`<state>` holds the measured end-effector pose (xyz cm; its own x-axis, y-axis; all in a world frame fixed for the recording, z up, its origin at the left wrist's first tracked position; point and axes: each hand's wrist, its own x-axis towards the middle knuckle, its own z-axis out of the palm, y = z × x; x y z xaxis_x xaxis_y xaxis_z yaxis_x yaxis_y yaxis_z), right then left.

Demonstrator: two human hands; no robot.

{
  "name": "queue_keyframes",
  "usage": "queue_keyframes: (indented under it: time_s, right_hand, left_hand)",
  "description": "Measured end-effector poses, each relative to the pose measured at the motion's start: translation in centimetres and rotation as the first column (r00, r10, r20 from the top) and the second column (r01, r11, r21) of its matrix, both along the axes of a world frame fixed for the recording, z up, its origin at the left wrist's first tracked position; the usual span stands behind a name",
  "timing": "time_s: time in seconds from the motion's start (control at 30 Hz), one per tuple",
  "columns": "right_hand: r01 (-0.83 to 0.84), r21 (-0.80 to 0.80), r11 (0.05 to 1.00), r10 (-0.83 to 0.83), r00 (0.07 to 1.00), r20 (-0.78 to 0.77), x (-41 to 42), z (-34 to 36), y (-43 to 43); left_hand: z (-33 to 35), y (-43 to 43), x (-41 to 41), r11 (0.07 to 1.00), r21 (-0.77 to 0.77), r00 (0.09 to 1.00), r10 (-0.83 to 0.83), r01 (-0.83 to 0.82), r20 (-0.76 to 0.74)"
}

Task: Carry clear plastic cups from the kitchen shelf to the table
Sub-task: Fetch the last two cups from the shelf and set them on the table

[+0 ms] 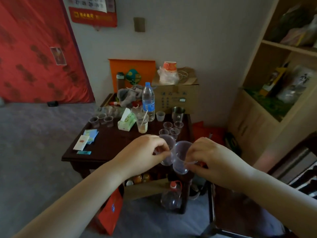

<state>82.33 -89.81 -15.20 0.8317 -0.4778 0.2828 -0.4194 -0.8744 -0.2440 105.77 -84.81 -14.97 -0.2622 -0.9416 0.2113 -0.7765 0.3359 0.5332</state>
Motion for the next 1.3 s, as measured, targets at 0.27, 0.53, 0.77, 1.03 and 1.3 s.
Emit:
queue_keyframes:
  time_s: [0.27, 0.53, 0.77, 1.03, 1.3]
  right_hand:
    - [0.173, 0.044, 0.984, -0.174, 0.984, 0.02, 5.2, -3.0, -5.9]
    - [0.334, 0.15, 0.931, -0.34, 0.94, 0.014, 6.8, -8.7, -11.0]
    - [0.351, 0.199, 0.915, -0.348, 0.936, -0.055, 6.4, -13.0, -17.7]
    - [0.346, 0.192, 0.918, -0.348, 0.937, -0.02, 4.5, -18.2, -25.7]
    - [0.305, 0.25, 0.919, -0.283, 0.952, -0.121, 3.9, -23.7, -31.1]
  left_hand:
    - [-3.6, -8.2, 5.7, 0.998, 0.01, 0.998, -0.058, 0.058, -0.006]
    - [-8.8, -14.5, 5.3, 0.997, 0.059, 0.997, -0.052, 0.056, -0.059]
    - [-13.5, -20.3, 4.2, 0.993, 0.117, 0.999, 0.024, -0.019, -0.04]
    - [-19.7, -27.0, 1.9, 0.983, 0.126, 0.991, 0.134, -0.136, 0.024]
    - [-24.8, -30.4, 0.1, 0.956, 0.213, 0.979, 0.187, -0.2, 0.078]
